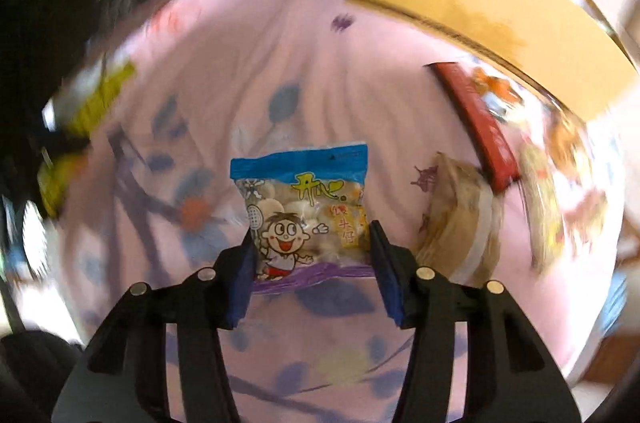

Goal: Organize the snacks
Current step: 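Carry the yellow stick snack and cartoon-boy bag over the yellow box and release both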

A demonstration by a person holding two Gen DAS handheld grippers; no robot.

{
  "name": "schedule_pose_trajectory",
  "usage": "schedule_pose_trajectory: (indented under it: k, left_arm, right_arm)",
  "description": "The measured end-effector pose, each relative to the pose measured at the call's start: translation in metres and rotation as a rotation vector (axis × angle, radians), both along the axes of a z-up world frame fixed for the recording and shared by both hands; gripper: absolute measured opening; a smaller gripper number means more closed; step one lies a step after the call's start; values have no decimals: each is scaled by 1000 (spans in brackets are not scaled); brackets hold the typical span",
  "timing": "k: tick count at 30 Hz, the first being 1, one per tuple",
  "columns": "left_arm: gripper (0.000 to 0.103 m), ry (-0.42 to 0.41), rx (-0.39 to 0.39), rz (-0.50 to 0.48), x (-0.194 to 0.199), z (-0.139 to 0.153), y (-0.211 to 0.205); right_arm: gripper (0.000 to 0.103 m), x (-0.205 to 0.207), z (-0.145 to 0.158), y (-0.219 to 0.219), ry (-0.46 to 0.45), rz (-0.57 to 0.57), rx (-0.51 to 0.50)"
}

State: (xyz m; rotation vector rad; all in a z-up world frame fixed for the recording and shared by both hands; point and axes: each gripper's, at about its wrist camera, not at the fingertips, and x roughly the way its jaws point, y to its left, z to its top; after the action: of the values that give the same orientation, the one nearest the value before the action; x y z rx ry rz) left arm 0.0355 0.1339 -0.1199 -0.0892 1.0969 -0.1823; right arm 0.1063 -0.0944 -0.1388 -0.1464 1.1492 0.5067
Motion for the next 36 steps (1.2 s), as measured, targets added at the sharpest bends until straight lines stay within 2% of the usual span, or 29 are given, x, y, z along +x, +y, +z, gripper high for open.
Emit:
schedule_pose_trajectory:
  k: [3,6,8,11,12,14,15,18,20,22,25,29,32,36]
  left_arm:
    - [21,-25,-1,-11,4,13,-3]
    - [21,-102,9,-10,16,38,-10]
    - [21,-160,53,-15,29,58,-19]
    - [21,-223,126,-7,53,81,-35]
    - [21,-222,109,-10,60,86,-39]
    - [21,-217,14,-47,82,101,-53]
    - [21,-230,7,-63,89,106,-61]
    - [21,-324,57,-108,112,132,-89]
    - [21,-353,50,-139,134,145,-106]
    - [21,-366,31,-174,152,152,-118]
    - [21,-400,79,-184,181,158,-138]
    - [21,-393,127,-184,228,151,-158]
    - [21,-372,167,-189,259,140,-173]
    - [21,-339,177,-189,290,117,-181]
  right_arm:
    - [53,-22,34,-4,-111,-91,55]
    - [53,-28,74,-25,-196,-221,151]
    - [53,-19,93,-35,-245,-300,121]
    - [53,-10,129,-54,-386,-403,24]
    - [53,-9,138,-63,-405,-420,20]
    - [53,-2,156,-79,-452,-478,12]
    - [53,2,166,-87,-478,-506,14]
    - [54,15,187,-110,-549,-562,18]
    - [54,30,199,-125,-581,-589,23]
    - [54,45,204,-132,-591,-605,34]
    - [54,66,207,-138,-631,-620,2]
    - [54,102,202,-141,-675,-573,-5]
    - [54,129,191,-144,-655,-561,19]
    - [54,168,170,-147,-610,-555,57]
